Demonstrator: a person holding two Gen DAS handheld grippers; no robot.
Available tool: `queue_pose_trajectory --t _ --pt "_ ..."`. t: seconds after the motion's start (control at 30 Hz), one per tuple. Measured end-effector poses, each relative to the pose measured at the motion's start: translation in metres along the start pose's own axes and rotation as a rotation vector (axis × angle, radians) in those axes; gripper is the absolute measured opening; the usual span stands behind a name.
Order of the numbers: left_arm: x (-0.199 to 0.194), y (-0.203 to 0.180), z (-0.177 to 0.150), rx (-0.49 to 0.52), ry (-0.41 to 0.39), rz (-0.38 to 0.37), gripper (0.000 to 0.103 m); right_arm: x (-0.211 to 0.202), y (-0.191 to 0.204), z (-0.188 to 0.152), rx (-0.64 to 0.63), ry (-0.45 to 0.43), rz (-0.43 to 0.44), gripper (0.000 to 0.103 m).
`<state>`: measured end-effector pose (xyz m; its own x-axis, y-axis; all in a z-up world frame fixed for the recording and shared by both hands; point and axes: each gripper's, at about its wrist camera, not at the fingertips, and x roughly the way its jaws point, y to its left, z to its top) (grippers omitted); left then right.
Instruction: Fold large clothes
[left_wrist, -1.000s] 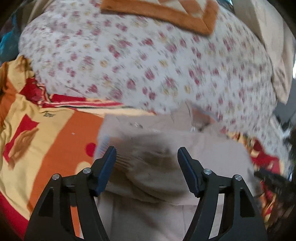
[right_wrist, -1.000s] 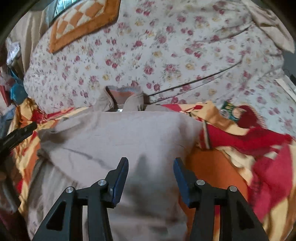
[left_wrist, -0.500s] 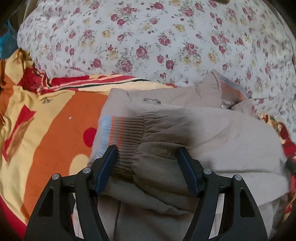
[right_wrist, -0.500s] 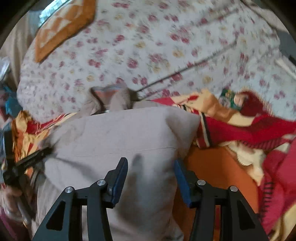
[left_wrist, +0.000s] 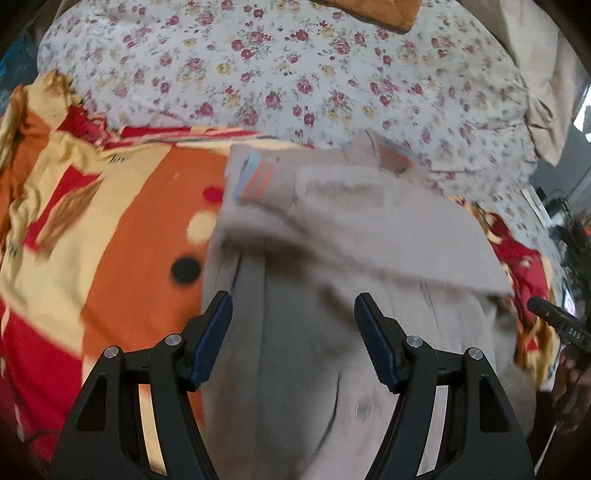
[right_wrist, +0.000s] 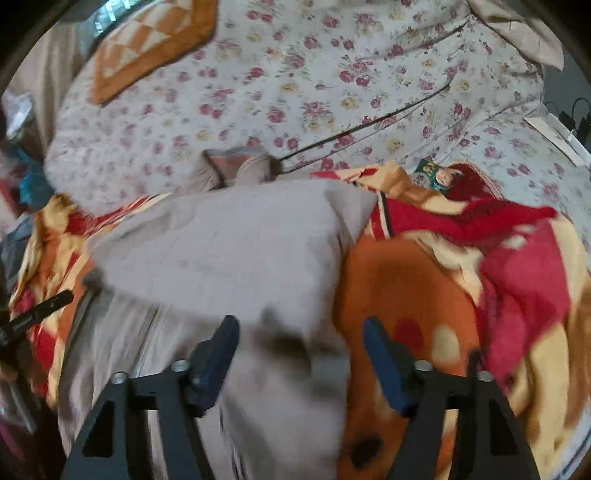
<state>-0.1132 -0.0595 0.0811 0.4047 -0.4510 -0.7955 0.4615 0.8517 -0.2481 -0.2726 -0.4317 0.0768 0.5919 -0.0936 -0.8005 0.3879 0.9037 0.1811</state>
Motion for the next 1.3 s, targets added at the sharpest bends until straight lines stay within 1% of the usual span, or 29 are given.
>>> queue_pose_trajectory --t 0.1,0.17,0.27,0.33,0.43,0.57,0.67,0.8,0.9,0.97,1.13,1.2,1.3 --pt "-0.012 0.009 -0.029 -0.009 0.030 -0.003 0.069 -0.024 -0.007 -0.030 -0.004 0.000 -0.007 0.069" --pt "-0.017 0.014 -0.047 -0.024 0.049 -0.004 0.069 -0.034 -0.014 -0.049 0.022 0.014 0.011 0.069" --pt "-0.021 0.020 -0.069 -0.051 0.077 -0.018 0.069 -0.041 -0.021 -0.075 0.064 0.056 0.050 0.069" --pt "-0.023 0.023 -0.083 -0.063 0.101 -0.030 0.069 -0.041 -0.019 -0.090 0.068 0.094 0.071 0.069" --pt "-0.031 0.025 -0.098 -0.056 0.109 -0.026 0.069 -0.041 -0.011 -0.110 0.051 0.137 0.115 0.069" --pt "-0.034 0.033 -0.112 -0.079 0.138 -0.036 0.069 -0.038 0.001 -0.133 0.041 0.194 0.196 0.069" --pt "-0.042 0.040 -0.123 -0.108 0.158 -0.064 0.069 -0.038 0.006 -0.149 0.048 0.219 0.208 0.069" --pt "-0.055 0.043 -0.138 -0.105 0.187 -0.082 0.069 -0.049 0.009 -0.162 0.058 0.215 0.275 0.069" --pt "-0.059 0.046 -0.149 -0.112 0.220 -0.109 0.069 -0.054 0.019 -0.170 0.019 0.221 0.295 0.069" --pt "-0.061 0.046 -0.154 -0.120 0.224 -0.140 0.069 -0.056 0.025 -0.172 -0.011 0.215 0.294 0.069" --pt "-0.063 0.043 -0.153 -0.125 0.162 -0.168 0.069 -0.054 0.031 -0.171 -0.010 0.212 0.298 0.070" --pt "-0.059 0.044 -0.149 -0.146 0.150 -0.162 0.069 -0.054 0.031 -0.171 -0.005 0.211 0.302 0.070" --pt "-0.052 0.041 -0.141 -0.166 0.118 -0.188 0.069 -0.057 0.032 -0.172 -0.007 0.209 0.306 0.070"
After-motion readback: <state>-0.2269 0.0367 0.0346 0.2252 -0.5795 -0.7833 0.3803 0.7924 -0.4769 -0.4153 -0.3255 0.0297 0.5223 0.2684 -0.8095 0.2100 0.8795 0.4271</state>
